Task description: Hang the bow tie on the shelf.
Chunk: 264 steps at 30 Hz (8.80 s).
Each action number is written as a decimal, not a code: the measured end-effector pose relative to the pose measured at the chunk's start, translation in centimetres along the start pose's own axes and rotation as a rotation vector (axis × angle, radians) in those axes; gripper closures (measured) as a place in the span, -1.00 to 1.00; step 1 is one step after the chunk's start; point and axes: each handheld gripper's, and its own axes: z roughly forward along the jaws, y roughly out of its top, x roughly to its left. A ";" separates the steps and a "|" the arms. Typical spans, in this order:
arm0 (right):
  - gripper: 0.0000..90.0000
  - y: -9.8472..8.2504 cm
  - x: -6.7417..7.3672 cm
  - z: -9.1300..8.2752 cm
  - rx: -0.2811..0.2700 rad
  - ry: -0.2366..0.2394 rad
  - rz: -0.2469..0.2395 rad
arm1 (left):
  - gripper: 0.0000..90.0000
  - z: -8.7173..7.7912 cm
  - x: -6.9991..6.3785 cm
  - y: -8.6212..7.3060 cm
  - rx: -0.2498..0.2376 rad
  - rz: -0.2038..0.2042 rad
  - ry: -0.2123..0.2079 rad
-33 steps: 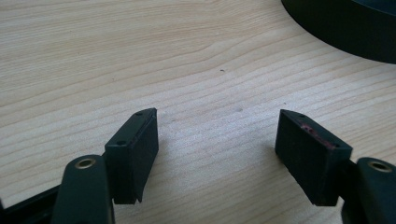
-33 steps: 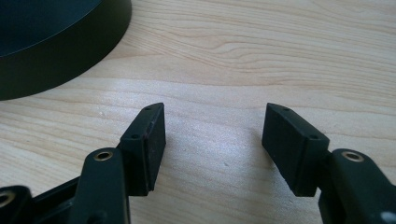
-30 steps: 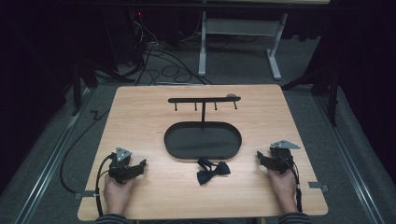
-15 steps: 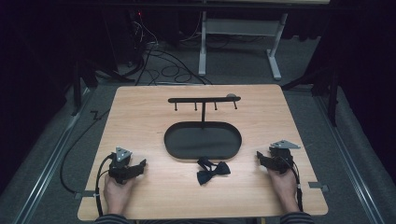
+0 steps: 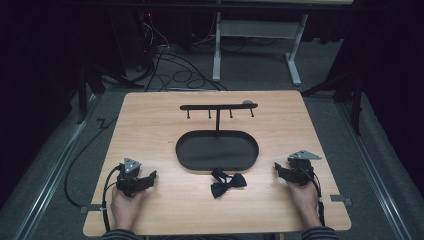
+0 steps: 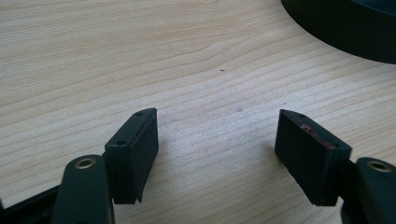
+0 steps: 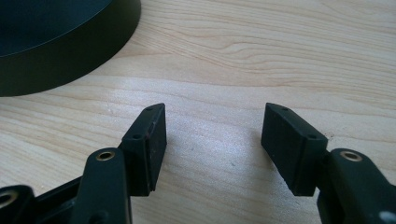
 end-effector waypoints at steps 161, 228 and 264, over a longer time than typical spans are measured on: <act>0.95 3.1 13.8 0.4 0.003 0.478 -0.243 | -0.32 0.0 0.1 0.0 -0.002 -0.009 -0.001; 1.00 8.0 12.1 -5.4 -0.191 0.451 -0.265 | -0.32 0.0 0.1 0.0 -0.002 -0.010 -0.002; 1.00 13.9 9.5 -6.3 -0.290 0.421 -0.211 | -0.32 0.0 0.1 0.0 -0.001 -0.008 0.000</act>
